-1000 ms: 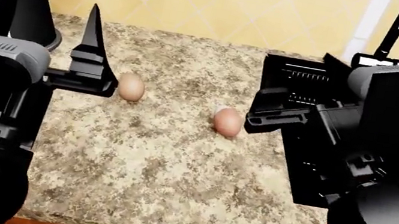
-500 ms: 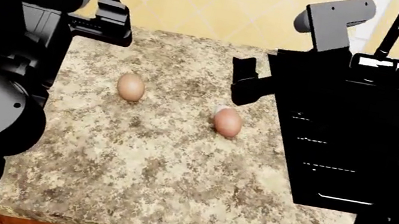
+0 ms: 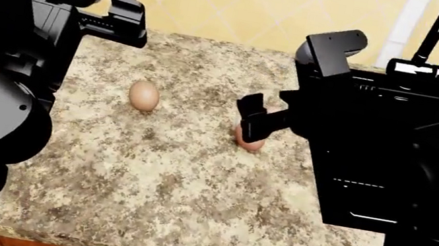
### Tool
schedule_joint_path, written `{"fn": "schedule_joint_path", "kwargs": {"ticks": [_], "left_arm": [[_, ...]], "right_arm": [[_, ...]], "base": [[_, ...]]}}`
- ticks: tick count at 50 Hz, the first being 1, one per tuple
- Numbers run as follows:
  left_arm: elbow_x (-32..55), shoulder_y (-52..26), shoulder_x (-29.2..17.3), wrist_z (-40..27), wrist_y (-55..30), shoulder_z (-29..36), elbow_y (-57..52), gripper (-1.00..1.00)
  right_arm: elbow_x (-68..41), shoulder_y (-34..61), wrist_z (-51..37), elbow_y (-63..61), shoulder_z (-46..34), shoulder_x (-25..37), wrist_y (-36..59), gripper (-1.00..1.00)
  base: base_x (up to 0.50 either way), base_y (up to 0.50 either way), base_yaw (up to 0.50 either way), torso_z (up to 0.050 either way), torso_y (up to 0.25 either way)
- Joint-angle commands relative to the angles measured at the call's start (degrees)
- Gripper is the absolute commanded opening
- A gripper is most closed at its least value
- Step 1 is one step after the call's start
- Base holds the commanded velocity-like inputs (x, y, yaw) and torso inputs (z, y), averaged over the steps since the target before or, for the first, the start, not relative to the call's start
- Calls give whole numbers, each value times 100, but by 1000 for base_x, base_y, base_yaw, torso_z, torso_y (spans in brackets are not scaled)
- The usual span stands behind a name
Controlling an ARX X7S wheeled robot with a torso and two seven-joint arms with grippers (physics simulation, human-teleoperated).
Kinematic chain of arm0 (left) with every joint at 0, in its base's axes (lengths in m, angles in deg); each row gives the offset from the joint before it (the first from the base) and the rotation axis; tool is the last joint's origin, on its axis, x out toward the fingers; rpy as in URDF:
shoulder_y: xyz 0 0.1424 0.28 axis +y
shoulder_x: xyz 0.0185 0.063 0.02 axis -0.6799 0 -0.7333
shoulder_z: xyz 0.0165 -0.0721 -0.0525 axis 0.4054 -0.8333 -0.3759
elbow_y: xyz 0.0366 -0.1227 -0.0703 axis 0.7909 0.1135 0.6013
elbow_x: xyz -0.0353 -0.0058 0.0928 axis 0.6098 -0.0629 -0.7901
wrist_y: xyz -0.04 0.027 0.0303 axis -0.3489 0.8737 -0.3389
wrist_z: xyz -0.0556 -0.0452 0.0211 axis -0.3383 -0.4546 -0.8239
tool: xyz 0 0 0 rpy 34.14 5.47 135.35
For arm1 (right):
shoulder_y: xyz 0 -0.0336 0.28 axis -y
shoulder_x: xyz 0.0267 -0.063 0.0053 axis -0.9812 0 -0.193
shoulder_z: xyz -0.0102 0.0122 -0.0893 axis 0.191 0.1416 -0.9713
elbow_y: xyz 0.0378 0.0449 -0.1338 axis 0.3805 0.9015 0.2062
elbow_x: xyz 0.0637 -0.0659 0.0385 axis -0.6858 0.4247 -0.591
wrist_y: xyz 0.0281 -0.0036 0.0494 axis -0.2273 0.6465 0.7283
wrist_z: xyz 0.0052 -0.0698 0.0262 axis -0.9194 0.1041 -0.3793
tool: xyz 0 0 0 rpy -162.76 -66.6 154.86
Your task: Place the eggs and milk next to the bowl.
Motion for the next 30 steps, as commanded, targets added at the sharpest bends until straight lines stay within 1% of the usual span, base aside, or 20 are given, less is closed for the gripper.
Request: {"fn": "schedule_joint_path", "kwargs": {"ticks": [1,13,30], "left_arm": [[2,12,-16,2,11,4,3,100],[-23,50,-36,30,42,48,-21,100],[-13,64,-61,31,50,50,-36,100]], "right_arm": [[6,7,85,293,-184,-29,-92,100],[194,94,138,720,-395,-16,-416,100],[328,-125,294,1259,-648,-114,-877,100]], "base": [[0,0,0,0,0],[0,0,0,0,0],[0,0,0,0,0]]}}
